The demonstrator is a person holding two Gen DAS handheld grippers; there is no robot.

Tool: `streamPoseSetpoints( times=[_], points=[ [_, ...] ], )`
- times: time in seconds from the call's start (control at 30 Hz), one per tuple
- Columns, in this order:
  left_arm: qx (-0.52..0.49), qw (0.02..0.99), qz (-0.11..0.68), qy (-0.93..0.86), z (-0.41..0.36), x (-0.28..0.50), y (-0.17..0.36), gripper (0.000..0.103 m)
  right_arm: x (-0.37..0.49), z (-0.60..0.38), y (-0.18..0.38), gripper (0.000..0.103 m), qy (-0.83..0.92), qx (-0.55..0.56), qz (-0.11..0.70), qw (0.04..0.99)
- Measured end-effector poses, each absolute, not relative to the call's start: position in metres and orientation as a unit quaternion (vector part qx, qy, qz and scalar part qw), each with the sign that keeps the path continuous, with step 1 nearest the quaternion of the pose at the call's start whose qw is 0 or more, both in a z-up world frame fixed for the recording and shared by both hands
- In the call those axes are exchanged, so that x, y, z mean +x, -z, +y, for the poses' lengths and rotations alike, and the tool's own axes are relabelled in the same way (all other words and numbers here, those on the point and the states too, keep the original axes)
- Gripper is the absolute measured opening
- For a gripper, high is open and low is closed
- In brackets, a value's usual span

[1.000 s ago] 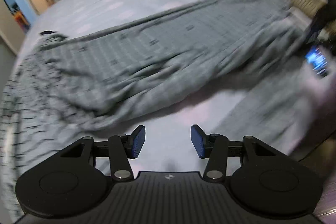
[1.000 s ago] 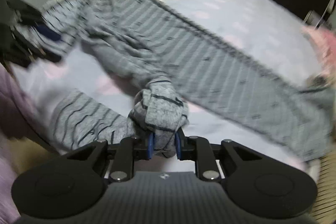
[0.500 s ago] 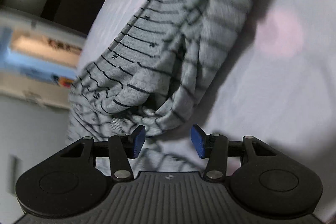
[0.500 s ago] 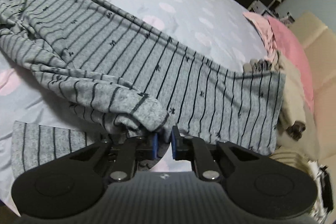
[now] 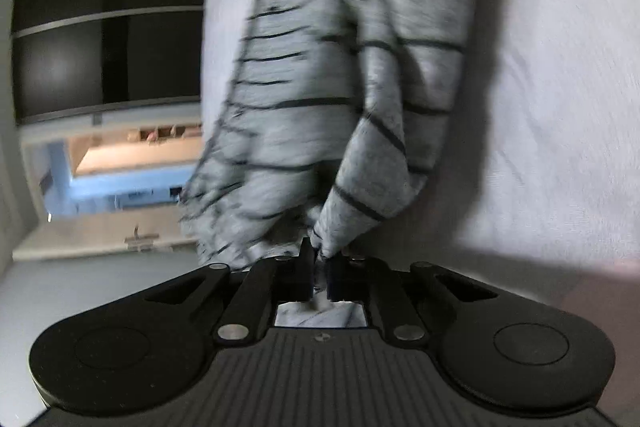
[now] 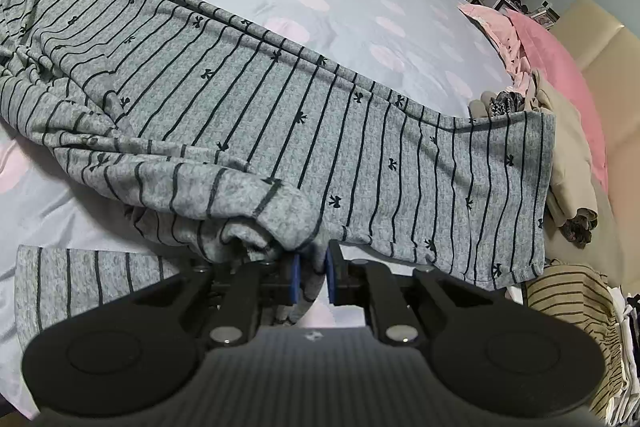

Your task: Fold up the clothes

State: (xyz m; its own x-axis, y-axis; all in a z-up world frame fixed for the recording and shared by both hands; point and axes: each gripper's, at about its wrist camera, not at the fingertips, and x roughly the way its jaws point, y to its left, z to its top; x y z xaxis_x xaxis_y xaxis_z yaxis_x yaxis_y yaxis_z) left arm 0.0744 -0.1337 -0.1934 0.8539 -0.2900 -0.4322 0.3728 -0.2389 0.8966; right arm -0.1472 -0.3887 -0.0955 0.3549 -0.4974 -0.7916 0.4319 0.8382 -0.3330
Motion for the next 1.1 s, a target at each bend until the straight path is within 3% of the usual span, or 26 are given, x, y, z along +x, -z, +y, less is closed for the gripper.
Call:
streamPoseSetpoints(
  times=[0.27, 0.47, 0.63, 0.73, 0.8, 1.1],
  points=[
    [0.733, 0.629, 0.053, 0.254, -0.075, 0.049, 0.114, 0.002, -0.164, -0.383, 0.082, 0.014, 0.257, -0.031, 0.484, 0.836],
    [0.768, 0.584, 0.103, 0.242, -0.039, 0.060, 0.132, 0.002, -0.174, -0.359, 0.072, 0.007, 0.192, -0.043, 0.483, 0.853],
    [0.755, 0.601, 0.145, 0.222, -0.044, 0.097, 0.153, 0.002, -0.185, -0.351, 0.068, 0.008, 0.169, -0.037, 0.482, 0.859],
    [0.713, 0.637, 0.187, 0.226, -0.050, 0.111, 0.142, 0.002, -0.200, -0.366, 0.072, 0.018, 0.179, 0.008, 0.488, 0.855],
    [0.687, 0.657, 0.211, 0.228, -0.054, 0.119, 0.132, 0.002, -0.208, -0.378, 0.081, 0.030, 0.184, 0.056, 0.494, 0.848],
    [0.597, 0.710, 0.296, 0.228, -0.062, 0.139, 0.106, 0.003, -0.204, -0.412, 0.130, 0.033, 0.206, 0.203, 0.507, 0.812]
  ],
)
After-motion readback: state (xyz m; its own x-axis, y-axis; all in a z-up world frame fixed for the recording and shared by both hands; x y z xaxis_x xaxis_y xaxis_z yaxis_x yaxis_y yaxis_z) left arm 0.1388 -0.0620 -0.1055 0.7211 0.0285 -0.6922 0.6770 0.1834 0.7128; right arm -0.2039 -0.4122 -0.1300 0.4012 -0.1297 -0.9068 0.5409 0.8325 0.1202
